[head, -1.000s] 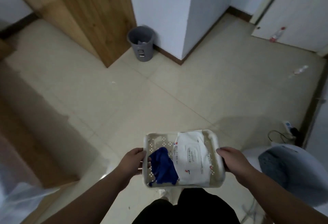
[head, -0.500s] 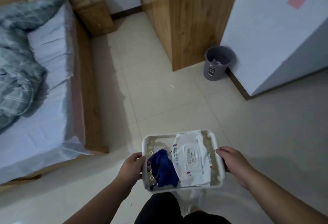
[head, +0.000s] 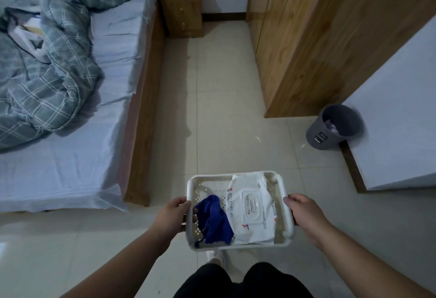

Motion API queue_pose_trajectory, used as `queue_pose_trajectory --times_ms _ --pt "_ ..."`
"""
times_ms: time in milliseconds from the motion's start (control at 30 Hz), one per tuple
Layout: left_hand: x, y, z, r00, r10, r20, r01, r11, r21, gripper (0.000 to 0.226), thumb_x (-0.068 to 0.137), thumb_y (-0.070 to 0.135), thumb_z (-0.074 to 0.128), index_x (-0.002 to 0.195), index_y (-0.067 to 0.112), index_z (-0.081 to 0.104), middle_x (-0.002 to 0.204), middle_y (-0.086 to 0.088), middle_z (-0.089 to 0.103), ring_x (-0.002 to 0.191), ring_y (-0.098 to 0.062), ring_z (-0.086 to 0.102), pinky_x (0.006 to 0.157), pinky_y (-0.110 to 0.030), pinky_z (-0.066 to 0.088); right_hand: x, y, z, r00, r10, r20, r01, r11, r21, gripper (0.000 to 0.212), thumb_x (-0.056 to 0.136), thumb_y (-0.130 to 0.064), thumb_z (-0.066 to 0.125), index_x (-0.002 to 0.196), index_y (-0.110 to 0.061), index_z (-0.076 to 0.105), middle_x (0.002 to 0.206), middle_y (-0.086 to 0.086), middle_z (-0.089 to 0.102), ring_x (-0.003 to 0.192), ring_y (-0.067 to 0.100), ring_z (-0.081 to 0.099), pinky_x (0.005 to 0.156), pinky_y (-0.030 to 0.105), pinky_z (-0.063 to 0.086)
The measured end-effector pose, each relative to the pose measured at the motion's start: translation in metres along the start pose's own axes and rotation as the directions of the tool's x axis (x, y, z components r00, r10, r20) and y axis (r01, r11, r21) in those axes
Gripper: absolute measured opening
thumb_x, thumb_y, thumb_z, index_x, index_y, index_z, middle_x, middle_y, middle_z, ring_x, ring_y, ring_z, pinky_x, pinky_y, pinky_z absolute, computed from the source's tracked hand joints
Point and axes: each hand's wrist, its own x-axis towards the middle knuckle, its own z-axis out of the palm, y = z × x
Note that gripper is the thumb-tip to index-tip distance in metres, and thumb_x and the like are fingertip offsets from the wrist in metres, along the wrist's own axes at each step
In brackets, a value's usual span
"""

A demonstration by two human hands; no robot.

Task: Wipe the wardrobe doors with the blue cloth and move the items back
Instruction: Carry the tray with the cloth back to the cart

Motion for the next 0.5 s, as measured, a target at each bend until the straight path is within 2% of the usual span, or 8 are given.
queue_pose_trajectory --times_ms 133,267,433,500 --pt "0.032 0.052 -0.010 1.000 0.023 0.011 -0.024 1.000 0.005 0.021 0.108 0.022 0.051 0.118 0.014 0.068 0.102 -0.017 0.076 0.096 -0.034 0.074 0.084 -0.047 0.065 0.031 -0.050 -0.001 1.000 -0.022 -0.007 0.022 1.000 -0.010 0.014 0.093 -0.033 0.065 0.096 -0.022 0.074 0.085 -0.004 0.078 0.080 0.021 0.075 0.085 0.047 0.062" --pt "0.069 0.104 -0.006 0.999 0.040 0.000 -0.040 0.999 0.024 0.021 0.108 0.023 0.051 0.118 0.016 0.069 0.101 -0.015 0.076 0.097 -0.034 0.074 0.086 -0.047 0.065 0.072 -0.091 -0.010 0.999 -0.036 0.014 0.036 0.999 -0.001 0.012 0.093 -0.031 0.065 0.093 -0.023 0.074 0.077 -0.009 0.078 0.073 0.016 0.077 0.078 0.044 0.064" --pt "0.117 0.173 0.008 0.998 0.053 -0.031 -0.052 0.998 0.034 0.023 0.107 0.023 0.051 0.117 0.014 0.070 0.102 -0.015 0.077 0.099 -0.037 0.075 0.084 -0.047 0.065 0.144 -0.153 -0.021 0.996 -0.073 0.049 0.074 0.997 -0.004 0.013 0.094 -0.028 0.067 0.090 -0.019 0.076 0.075 -0.004 0.079 0.067 0.017 0.077 0.075 0.046 0.065" --pt "0.136 0.201 0.014 0.998 0.032 -0.062 -0.032 0.999 0.013 0.022 0.107 0.024 0.051 0.116 0.015 0.069 0.101 -0.015 0.077 0.099 -0.037 0.075 0.079 -0.043 0.065 0.174 -0.182 -0.026 0.993 -0.091 0.071 0.092 0.995 -0.023 0.015 0.094 -0.028 0.066 0.087 -0.020 0.076 0.073 -0.004 0.078 0.066 0.017 0.076 0.075 0.046 0.065"
